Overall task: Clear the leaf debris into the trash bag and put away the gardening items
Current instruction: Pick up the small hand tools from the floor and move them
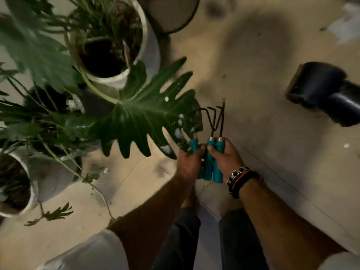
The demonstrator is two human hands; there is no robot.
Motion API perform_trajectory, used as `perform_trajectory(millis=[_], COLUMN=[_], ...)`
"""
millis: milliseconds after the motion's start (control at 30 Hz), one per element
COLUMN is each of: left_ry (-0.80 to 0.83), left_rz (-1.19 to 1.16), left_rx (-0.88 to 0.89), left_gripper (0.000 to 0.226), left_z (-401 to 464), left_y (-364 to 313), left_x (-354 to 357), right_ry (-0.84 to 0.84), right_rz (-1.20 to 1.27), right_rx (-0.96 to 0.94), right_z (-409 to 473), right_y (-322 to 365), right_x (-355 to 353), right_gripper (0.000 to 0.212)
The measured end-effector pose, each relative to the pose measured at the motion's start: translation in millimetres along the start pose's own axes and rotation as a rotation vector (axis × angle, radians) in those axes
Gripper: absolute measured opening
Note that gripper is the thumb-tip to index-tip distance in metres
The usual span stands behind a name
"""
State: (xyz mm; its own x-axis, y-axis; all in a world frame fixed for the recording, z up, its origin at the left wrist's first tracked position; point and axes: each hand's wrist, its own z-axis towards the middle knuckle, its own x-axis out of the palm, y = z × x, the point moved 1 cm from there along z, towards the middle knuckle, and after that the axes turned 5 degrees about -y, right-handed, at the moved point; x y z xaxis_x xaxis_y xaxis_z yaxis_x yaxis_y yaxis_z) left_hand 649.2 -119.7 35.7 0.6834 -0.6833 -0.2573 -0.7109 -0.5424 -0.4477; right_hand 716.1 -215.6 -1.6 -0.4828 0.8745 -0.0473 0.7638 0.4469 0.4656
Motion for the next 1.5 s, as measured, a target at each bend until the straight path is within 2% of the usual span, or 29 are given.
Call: perform_trajectory(millis=[167,300,500,767,833,933,1067,1167,1200,1267,1400,1500], left_ry=[0.098,0.157,0.246,0.387,0.444,0.524,0.64,0.793,0.841,0.927,1.091,1.206], left_rz=[0.056,0.106,0.13,0.183,0.236,0.341,0.453,0.595,0.648,0.753,0.917,1.023], left_rx=[0.062,0.138,0.127,0.291,0.334,0.406,0.417,0.426,0.439,0.479,0.519,0.557], left_gripper=[0.075,0.061,0.068,0.066,0.072,0.096,0.061,0.037,0.036,0.051,0.102,0.114], left_z=[-90.6,-183.7,-319.7,-483.1,-508.7,-537.4,-555.8,-563.6,-567.4,-580.5,-607.9,-626.4], left_y=[-38.4,-81.8,-156.0,-238.8,-247.3,-253.8,-250.6,-246.8,-244.3,-239.6,-224.8,-197.9], left_x=[4.2,-2.6,-14.7,-22.4,-26.8,-28.0,-34.3,-42.9,-49.9,-63.8,-90.5,-101.3], right_ry=[-0.053,-0.059,-0.079,-0.219,-0.233,-0.288,-0.438,-0.578,-0.611,-0.669,-0.803,-0.879], right_rz=[0.084,0.157,0.265,0.414,0.474,0.572,0.662,0.811,0.9,1.057,1.202,1.322], right_rx=[-0.005,-0.019,-0.075,-0.283,-0.296,-0.324,-0.342,-0.352,-0.355,-0.359,-0.37,-0.385], right_z=[-94.7,-189.5,-324.2,-491.0,-519.6,-557.4,-592.8,-616.0,-624.9,-639.8,-669.8,-696.8], right_y=[43.6,84.9,146.4,227.3,232.7,231.1,216.8,196.1,188.7,170.5,135.6,106.1], right_x=[-37.9,-63.4,-98.4,-141.3,-145.7,-154.2,-148.5,-130.3,-118.9,-97.2,-62.1,-43.6], right_gripper=[0.019,0.025,0.028,0.022,0.021,0.023,0.011,0.016,0.018,0.018,0.014,0.018])
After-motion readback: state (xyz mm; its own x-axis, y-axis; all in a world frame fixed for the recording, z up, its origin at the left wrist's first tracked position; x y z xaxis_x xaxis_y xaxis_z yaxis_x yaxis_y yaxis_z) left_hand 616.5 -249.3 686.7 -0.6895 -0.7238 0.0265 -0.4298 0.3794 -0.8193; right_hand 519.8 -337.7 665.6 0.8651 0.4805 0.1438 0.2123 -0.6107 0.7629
